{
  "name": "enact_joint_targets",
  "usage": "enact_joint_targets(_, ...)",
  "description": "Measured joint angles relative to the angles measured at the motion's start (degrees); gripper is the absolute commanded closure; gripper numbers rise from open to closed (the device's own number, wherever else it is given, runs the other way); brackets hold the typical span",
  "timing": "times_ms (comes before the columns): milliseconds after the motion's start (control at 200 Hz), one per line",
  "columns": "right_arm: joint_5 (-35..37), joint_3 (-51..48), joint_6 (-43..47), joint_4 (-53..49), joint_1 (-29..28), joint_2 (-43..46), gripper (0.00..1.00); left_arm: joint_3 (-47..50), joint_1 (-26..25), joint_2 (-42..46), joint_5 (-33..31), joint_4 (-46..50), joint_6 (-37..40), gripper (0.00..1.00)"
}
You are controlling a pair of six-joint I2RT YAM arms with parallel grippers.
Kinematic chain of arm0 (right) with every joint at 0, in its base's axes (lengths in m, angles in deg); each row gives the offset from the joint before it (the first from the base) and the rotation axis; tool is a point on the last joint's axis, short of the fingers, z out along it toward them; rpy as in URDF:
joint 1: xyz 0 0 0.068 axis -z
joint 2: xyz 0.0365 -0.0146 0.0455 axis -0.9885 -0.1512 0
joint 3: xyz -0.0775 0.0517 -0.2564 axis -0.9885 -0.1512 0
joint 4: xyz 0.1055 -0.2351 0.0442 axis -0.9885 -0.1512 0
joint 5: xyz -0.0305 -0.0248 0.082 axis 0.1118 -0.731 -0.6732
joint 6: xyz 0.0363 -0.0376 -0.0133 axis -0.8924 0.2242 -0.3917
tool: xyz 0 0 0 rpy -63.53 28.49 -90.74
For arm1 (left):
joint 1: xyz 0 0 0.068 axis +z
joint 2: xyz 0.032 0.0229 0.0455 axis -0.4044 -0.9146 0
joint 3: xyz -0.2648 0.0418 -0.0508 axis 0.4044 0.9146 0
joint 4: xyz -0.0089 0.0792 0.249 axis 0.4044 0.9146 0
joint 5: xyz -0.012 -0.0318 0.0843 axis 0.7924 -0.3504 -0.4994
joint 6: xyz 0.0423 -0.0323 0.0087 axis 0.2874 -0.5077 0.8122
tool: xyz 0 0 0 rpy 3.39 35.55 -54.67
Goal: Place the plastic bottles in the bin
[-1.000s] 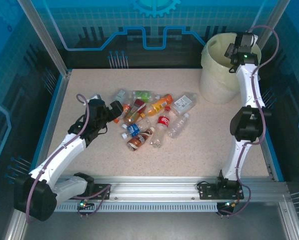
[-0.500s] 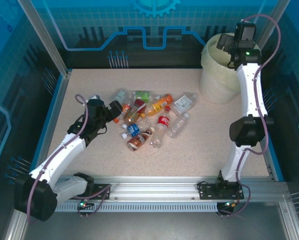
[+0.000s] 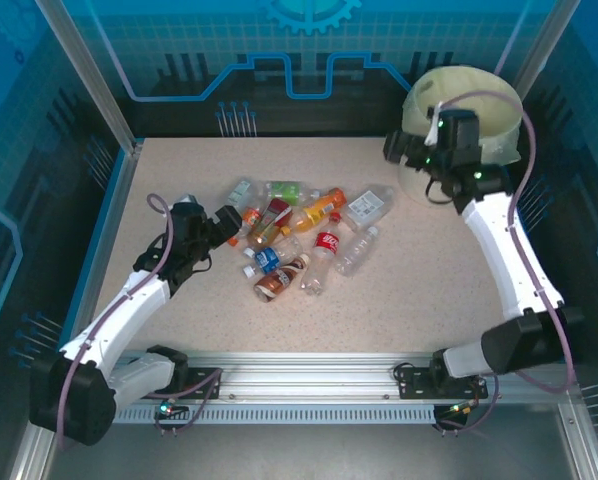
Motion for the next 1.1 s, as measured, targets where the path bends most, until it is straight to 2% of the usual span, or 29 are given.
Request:
enact_joint_targets(190, 3.5, -20.9, -13.4, 5.7, -5.5, 6.4, 0.00, 0.9, 0.1, 0.5, 0.0, -0.7, -0.4, 0.01)
enact_joint_targets(440, 4.0, -33.5, -29.8, 10.5, -8.8, 5.9, 0.00, 1.9, 0.3, 1.5, 0.0, -1.7, -1.9, 0.01)
enact_joint_targets(635, 3.9, -36.6, -38.9, 14.5, -14.4, 0.6, 0.00, 3.3, 0.3, 2.1, 0.0, -1.9, -3.2, 0.01)
enact_joint_targets(800, 3.9, -36.6, -44.3, 17.9, -15.8, -4.1, 0.01, 3.3, 0.6, 2.3, 0.0, -1.9, -3.4, 0.01)
enact_joint_targets(975, 4.6, -36.1, -46.6, 20.7, -16.7, -8.6, 0.01, 3.5, 0.7, 2.4, 0.0, -1.9, -3.4, 0.01)
enact_joint_targets(1100, 5.3, -35.9, -47.1, 21.6, -17.6, -11.1, 0.07, 3.7, 0.8, 2.6, 0.0, -1.9, -3.4, 0.01)
